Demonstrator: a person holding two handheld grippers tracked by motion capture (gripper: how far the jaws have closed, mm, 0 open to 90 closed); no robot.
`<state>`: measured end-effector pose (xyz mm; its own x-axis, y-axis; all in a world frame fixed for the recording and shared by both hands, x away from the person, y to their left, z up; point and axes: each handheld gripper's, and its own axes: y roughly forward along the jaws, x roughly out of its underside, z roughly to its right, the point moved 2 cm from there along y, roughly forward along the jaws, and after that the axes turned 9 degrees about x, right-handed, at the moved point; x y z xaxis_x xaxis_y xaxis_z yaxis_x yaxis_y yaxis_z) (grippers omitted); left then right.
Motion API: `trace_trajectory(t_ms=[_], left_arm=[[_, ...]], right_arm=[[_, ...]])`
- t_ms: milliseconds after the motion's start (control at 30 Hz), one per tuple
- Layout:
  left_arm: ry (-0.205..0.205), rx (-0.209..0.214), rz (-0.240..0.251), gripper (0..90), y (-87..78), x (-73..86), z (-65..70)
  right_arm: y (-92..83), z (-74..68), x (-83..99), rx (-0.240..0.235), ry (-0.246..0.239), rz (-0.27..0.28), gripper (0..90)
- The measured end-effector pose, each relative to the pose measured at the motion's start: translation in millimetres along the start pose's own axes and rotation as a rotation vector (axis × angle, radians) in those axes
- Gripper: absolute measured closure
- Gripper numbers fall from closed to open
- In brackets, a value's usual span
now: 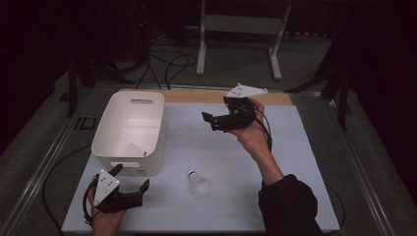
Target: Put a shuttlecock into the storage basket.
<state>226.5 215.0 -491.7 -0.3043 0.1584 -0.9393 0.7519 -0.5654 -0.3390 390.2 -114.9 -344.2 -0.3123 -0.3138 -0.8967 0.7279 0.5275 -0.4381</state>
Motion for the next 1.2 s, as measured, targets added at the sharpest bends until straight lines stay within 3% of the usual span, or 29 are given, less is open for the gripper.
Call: trace_trajectory(t_ms=[867, 1200], left_arm=[[-0.002, -0.005, -0.002, 0.0, -1.2, 0.7, -1.2], [-0.005, -0.004, 0.0, 0.0, -0.4, 0.8, -1.1]], right_arm=[[-14.5, 27.8, 12.7, 0.051, 0.03, -0.007, 9.0], [-21.5, 45.8, 21.7, 0.117, 0.0, -0.033, 9.0]])
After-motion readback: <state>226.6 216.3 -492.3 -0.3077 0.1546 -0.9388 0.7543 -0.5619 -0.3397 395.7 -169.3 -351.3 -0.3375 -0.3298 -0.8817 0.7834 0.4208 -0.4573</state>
